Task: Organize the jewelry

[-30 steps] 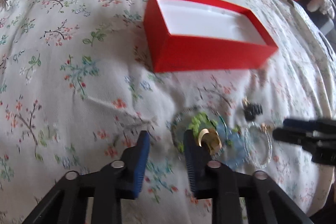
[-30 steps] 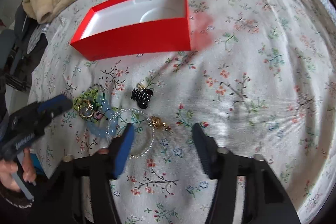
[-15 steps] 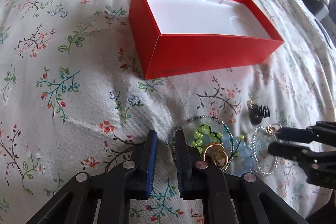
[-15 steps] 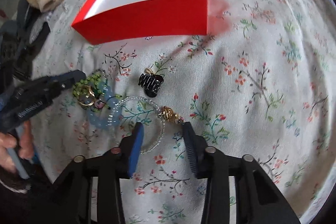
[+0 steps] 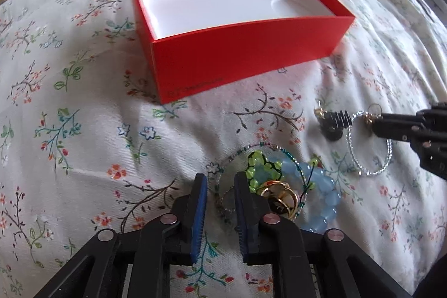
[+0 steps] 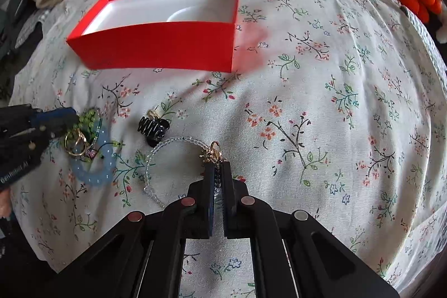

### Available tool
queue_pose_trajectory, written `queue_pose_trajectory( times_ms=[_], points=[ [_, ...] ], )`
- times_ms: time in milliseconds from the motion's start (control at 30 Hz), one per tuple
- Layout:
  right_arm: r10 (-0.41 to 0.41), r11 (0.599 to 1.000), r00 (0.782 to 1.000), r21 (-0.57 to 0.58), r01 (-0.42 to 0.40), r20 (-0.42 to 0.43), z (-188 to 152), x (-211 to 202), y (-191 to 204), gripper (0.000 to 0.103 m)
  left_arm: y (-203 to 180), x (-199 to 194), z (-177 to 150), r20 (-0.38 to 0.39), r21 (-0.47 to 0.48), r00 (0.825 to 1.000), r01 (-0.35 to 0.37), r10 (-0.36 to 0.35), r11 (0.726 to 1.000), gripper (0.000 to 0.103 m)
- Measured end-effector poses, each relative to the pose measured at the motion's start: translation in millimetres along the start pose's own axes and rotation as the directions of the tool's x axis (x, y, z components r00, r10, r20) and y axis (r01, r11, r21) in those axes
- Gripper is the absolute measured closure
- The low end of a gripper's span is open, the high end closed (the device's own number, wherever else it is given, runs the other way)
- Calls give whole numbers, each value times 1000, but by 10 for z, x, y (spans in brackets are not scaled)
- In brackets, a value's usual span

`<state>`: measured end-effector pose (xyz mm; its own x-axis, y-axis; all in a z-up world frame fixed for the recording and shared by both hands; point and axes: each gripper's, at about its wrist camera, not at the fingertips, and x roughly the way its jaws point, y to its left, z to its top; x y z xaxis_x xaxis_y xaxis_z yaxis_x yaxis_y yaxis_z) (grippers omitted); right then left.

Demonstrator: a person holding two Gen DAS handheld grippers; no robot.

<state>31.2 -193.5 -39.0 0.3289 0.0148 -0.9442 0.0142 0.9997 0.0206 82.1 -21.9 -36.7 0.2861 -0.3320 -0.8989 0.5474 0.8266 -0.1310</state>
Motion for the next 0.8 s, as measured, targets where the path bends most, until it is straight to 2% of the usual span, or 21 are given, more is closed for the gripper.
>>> queue_pose_trajectory(
  times_ms=[100, 233, 333, 400, 467, 700, 800],
  points=[
    [17, 1000, 1000, 11, -17, -8, 8, -8, -48, 99, 26, 64, 8, -12, -27, 1000, -2, 2, 1000, 85],
    [33, 999, 999, 13, -33, -14, 16, -17, -44, 98, -102, 114, -7, -9, 40, 999, -49, 50, 998, 79],
    [38, 999, 999, 16, -37, -18, 16, -8, -43, 98, -109, 112, -10, -7, 32, 998, -57, 57, 998, 80],
    [42, 999, 999, 19, -41, -19, 24, -5, -41, 98, -135, 109, -21, -6, 35, 998, -68, 68, 997, 84],
    [45, 999, 999, 18, -45, -19, 7, -10, -52, 98, -176, 102, -45, -7, 41, 997, -78, 78, 996, 102],
    [70, 998, 998, 8, -70, -7, 8, -35, -27, 98, -145, 0, -117, 9, -46, 998, -62, 63, 997, 103],
    [74, 997, 997, -3, -74, 12, 20, -70, -8, 99, -79, -161, -162, 43, -90, 998, -45, 49, 995, 103]
  ],
)
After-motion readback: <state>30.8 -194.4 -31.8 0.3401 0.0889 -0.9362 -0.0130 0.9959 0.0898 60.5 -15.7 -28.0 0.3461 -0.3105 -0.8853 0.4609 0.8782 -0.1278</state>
